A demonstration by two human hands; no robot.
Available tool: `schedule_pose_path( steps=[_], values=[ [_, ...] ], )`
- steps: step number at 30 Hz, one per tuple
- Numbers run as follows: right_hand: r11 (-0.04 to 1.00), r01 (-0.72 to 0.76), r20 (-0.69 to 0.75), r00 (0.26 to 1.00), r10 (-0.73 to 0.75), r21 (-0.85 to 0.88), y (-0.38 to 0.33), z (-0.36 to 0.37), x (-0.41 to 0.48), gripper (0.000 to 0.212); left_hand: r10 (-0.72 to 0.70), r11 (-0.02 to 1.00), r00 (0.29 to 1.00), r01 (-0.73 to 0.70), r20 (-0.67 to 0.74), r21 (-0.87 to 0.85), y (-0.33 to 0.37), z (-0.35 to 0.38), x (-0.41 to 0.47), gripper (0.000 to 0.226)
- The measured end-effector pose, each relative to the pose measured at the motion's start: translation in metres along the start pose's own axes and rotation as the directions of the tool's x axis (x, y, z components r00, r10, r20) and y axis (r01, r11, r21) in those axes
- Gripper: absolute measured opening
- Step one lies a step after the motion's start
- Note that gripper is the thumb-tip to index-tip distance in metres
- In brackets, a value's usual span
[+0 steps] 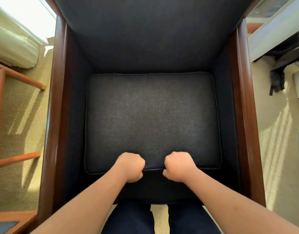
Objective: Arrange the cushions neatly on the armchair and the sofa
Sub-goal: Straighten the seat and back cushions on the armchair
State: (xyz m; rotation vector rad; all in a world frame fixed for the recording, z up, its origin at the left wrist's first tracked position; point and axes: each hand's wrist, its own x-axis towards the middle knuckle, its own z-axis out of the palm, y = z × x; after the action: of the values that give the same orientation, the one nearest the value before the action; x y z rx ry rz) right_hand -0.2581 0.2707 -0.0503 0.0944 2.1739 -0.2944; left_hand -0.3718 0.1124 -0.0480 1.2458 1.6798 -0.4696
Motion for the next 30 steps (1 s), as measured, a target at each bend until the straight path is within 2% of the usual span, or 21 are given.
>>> schedule_pose_path(
  steps=[5, 12, 16, 19, 22, 26, 30],
  values=[
    [0.999, 0.04, 0.046, 0.998, -0.039, -0.008, 0.009, -0.016, 0.019, 0.037, 0.052, 0.998, 0.998, -0.051, 0.022, -0.021, -0.018, -0.015, 0.017, 0.034],
    [0.998, 0.061, 0.105, 0.993, -0.061, -0.001, 0.014, -0.029, 0.023, 0.039, 0.066, 0.998, 0.998, -0.066, -0.006, -0.024, -0.023, -0.015, 0.018, 0.035],
    [1.0, 0.025, 0.087, 0.996, -0.026, 0.014, 0.011, -0.029, 0.017, 0.038, 0.084, 0.996, 0.996, -0.085, -0.022, -0.03, -0.021, -0.013, 0.015, 0.032],
    [1.0, 0.004, 0.097, 0.995, -0.006, 0.022, 0.005, -0.033, 0.007, 0.029, 0.109, 0.992, 0.994, -0.11, -0.023, -0.054, -0.022, -0.014, 0.004, 0.034],
    [1.0, -0.026, 0.042, 0.999, 0.025, 0.015, -0.002, -0.046, -0.011, 0.023, 0.121, 0.987, 0.991, -0.126, -0.05, -0.096, -0.027, -0.026, -0.016, 0.037],
    [0.997, -0.071, -0.084, 0.994, 0.073, 0.027, -0.007, -0.09, -0.044, 0.029, 0.114, 0.987, 0.985, -0.128, -0.133, -0.101, -0.032, -0.065, -0.054, 0.038],
    [0.989, -0.132, -0.188, 0.972, 0.143, 0.071, -0.001, -0.15, -0.081, 0.039, 0.083, 0.995, 0.948, -0.098, -0.309, -0.035, -0.032, -0.114, -0.099, 0.038]
  ],
)
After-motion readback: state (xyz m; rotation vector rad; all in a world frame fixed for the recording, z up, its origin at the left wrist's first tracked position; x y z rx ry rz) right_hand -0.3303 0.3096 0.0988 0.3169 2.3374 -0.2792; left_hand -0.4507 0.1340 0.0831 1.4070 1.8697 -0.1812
